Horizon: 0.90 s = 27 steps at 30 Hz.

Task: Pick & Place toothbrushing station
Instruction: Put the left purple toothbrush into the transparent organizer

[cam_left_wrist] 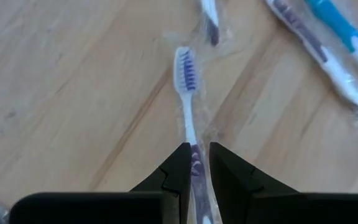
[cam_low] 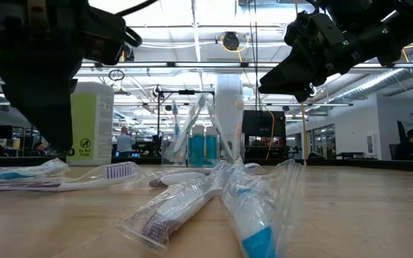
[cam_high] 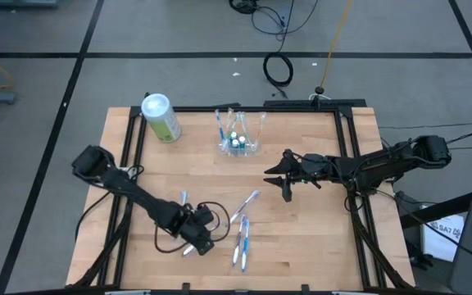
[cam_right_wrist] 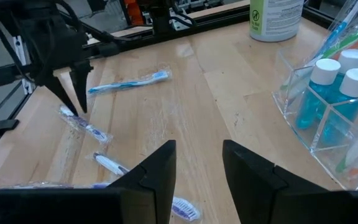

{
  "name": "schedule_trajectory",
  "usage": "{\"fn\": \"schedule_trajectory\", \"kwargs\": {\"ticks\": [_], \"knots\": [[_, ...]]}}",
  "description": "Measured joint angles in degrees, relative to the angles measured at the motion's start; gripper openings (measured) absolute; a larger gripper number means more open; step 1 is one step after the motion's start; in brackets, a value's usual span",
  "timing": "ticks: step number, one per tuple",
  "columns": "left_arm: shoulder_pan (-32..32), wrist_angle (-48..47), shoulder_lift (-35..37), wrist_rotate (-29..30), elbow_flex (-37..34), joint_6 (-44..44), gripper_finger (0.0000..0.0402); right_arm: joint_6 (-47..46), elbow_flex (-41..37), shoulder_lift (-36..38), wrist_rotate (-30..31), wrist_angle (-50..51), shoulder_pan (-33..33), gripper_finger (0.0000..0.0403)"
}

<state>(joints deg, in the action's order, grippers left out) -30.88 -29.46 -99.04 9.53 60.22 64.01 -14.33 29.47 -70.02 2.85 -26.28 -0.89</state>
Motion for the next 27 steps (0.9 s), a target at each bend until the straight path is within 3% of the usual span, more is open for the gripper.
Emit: {"fn": "schedule_trajectory", "kwargs": {"ticks": [17,27], "knots": [[0.55,-0.31,-3.00,-3.12,1.74,-1.56,0.0066,0.00,-0.02,0.00,0.02,0.00,0.00,0.0128],[1.03,1.01,-3.00,-3.22,1.72,-2.45,0.0164,-0.02,0.00,0.00,0.02,0.00,-0.02,0.0128]]}}
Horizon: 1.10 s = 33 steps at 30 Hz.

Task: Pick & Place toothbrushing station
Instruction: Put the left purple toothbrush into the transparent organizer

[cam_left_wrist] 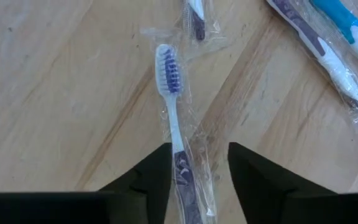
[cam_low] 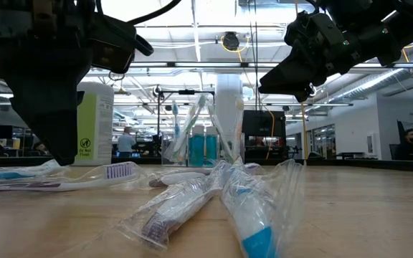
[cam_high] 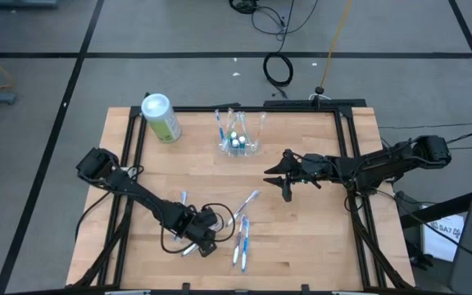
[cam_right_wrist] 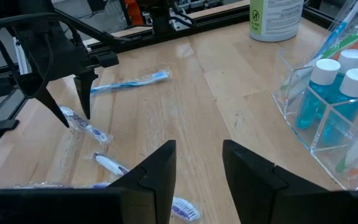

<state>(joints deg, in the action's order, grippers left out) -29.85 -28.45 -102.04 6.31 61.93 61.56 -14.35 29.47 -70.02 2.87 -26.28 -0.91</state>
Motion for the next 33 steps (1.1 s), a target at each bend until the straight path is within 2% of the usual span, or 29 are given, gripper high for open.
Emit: {"fn": "schedule_trajectory", "kwargs": {"ticks": [5,15,27,30,33], "knots": [[0.04,-0.02,0.00,1.19,0.00,-0.07,0.0181,0.00,0.00,0.00,0.00,0.00,-0.02,0.0128],[0.96,0.24,-5.11,-1.59,0.25,0.38,0.0182,-0.60,-0.01,-0.01,0.00,0.22,-0.02,0.0128],[0.91,0.10,-5.42,-0.54,0.13,0.49,0.0181,-0.55,0.00,0.00,0.02,0.24,0.00,0.0128],[0.92,-0.02,-5.44,-0.46,0.11,0.52,0.0170,-0.50,-0.02,-0.01,0.02,0.24,0.00,0.0128],[0.92,-0.18,-5.48,-0.22,0.07,0.61,0.0140,-0.44,-0.01,0.00,0.02,0.24,0.00,0.0128]]}}
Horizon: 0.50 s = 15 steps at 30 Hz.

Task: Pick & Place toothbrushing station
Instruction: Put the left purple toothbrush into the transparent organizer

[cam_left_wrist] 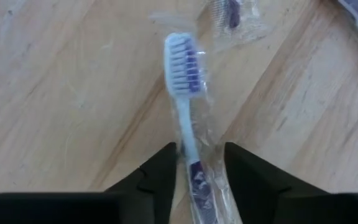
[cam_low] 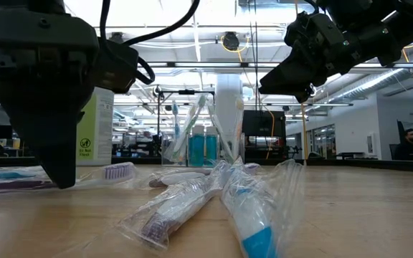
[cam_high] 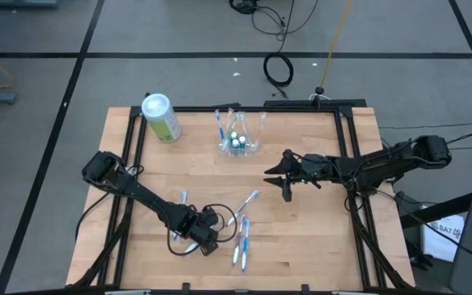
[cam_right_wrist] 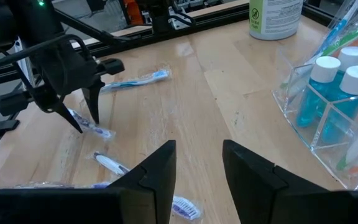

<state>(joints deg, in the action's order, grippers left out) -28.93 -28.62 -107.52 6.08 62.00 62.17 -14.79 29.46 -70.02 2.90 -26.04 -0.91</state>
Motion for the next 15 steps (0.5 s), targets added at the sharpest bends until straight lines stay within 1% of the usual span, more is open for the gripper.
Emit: {"fn": "schedule_trajectory", "kwargs": {"ticks": [9,11,15], "knots": [[0.09,-0.75,0.08,0.40,-0.13,-0.15,0.0016,0.02,0.00,-0.01,0.00,-0.01,0.00,0.0128],[0.09,-0.36,0.38,0.40,-0.13,-0.06,0.0010,0.02,-0.01,-0.01,0.00,-0.01,0.00,0.0128],[0.04,-0.17,1.30,1.00,-0.09,0.84,0.0019,0.02,0.01,0.00,0.02,-0.02,0.00,0.0128]]}}
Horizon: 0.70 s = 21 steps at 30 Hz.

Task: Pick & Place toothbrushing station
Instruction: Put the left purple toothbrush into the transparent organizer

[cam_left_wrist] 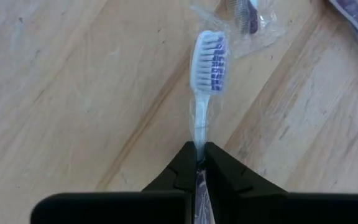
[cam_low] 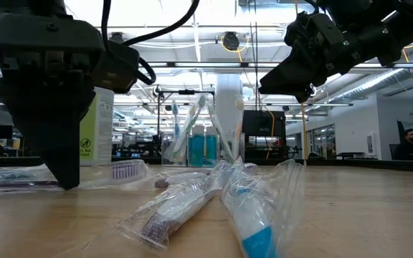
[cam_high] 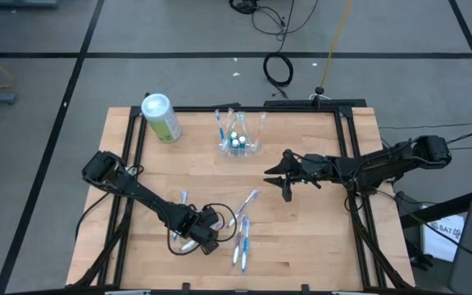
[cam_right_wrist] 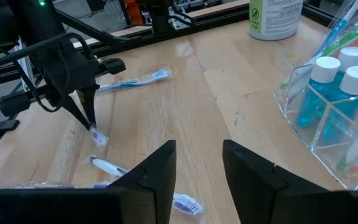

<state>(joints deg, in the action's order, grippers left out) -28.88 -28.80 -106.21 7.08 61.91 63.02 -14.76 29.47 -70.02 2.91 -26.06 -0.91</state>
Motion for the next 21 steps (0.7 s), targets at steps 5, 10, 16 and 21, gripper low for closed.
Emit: {"fn": "schedule_trajectory", "kwargs": {"ticks": [5,10,16,21], "knots": [[0.00,-1.44,1.51,2.17,0.34,-1.02,0.0003,0.00,-0.01,-0.02,0.00,0.10,0.00,0.0128],[0.07,-1.32,5.73,7.05,0.46,-2.26,0.0002,0.00,-0.01,-0.02,-0.02,0.20,0.00,0.0128],[0.06,-0.67,12.22,14.29,0.55,-6.21,0.0005,0.00,-0.01,-0.02,-0.02,0.10,0.00,0.0128],[0.25,3.41,17.14,20.88,0.57,-13.00,0.0003,0.00,-0.02,-0.02,-0.02,-0.24,0.00,0.0128]]}}
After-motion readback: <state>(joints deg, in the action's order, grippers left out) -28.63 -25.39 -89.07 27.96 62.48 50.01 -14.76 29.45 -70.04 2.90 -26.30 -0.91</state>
